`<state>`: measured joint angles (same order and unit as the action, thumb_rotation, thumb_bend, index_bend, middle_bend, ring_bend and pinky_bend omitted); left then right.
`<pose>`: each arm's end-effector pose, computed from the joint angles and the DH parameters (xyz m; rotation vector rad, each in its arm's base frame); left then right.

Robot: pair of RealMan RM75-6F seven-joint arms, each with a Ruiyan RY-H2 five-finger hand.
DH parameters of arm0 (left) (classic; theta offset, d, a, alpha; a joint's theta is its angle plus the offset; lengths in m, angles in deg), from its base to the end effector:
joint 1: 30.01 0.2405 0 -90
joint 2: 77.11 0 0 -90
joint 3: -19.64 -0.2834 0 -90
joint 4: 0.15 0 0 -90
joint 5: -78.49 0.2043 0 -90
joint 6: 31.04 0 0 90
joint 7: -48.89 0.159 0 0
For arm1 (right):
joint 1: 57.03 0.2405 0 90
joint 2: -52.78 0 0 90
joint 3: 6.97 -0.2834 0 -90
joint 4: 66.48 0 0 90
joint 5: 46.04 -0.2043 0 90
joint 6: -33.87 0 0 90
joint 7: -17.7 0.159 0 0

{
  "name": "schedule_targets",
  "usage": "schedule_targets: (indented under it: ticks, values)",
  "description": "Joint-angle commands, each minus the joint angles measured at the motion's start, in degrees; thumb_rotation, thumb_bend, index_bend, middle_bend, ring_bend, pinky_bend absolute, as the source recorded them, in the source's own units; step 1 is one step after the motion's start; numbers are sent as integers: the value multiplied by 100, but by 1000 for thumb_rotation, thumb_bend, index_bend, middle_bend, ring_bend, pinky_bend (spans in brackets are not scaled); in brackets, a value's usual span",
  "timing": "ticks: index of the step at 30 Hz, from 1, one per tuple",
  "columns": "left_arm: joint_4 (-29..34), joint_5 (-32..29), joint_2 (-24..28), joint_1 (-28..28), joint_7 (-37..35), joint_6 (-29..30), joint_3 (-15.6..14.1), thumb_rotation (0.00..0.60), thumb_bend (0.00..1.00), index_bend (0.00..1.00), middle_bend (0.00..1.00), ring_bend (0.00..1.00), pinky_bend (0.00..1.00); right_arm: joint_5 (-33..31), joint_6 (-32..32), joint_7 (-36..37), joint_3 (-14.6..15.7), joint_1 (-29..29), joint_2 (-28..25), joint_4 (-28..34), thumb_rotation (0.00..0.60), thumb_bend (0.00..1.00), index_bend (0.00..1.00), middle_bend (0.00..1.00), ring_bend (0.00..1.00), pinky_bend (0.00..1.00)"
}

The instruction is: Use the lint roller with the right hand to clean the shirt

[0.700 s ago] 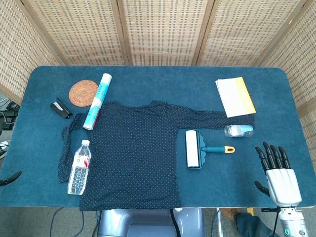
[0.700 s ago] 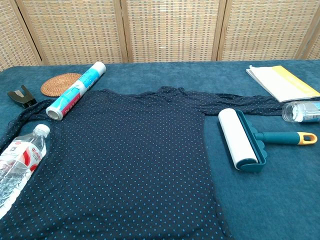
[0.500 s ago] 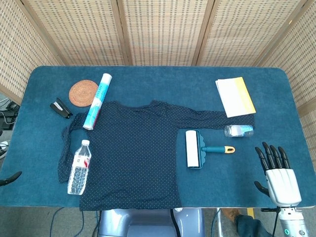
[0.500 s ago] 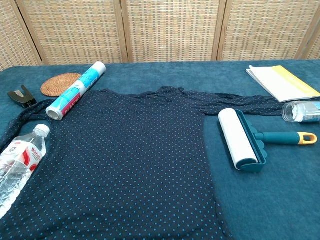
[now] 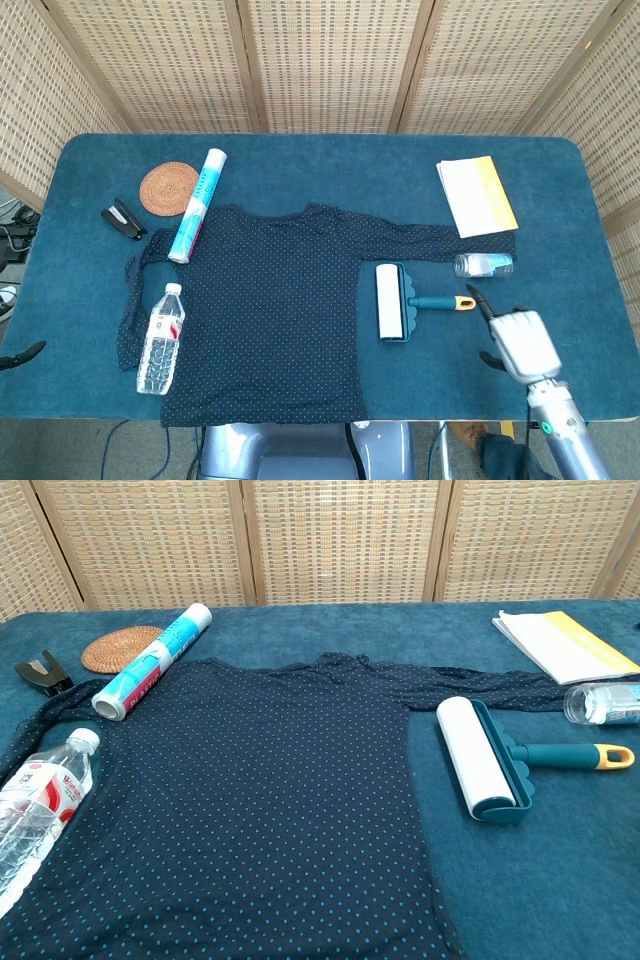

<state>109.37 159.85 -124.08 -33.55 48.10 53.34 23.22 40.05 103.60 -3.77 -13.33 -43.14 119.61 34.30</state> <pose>-0.2987 0.1884 0.2492 -1.3126 -0.9558 -0.8709 -0.2674 -0.2478 0.1175 1.7122 -0.7606 0.7929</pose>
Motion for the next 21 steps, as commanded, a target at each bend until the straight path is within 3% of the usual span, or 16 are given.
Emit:
schedule_targets:
  ticks: [1,7,12,21]
  values:
    - [-7,-143,-20,-59,73,-93,45,600,0,0,0,0,0,-503,-794,-82,-267,640,213,-259,600,0,65,1000,1000,1000]
    - [7,-281,-53,-111,195,-172,77,600,0,0,0,0,0,-1156,-1358,-481,-391,1116,705,-701,600,24,206,1000,1000,1000]
    - [19,-375,-82,-144,301,-224,89,600,0,0,0,0,0,-1699,-1608,-755,-409,1421,1353,-1470,600,77,290,1000,1000,1000]
    - [26,-409,-94,-146,345,-220,89,600,0,0,0,0,0,-2013,-1646,-662,-378,1612,1781,-2182,600,281,392,1000,1000,1000]
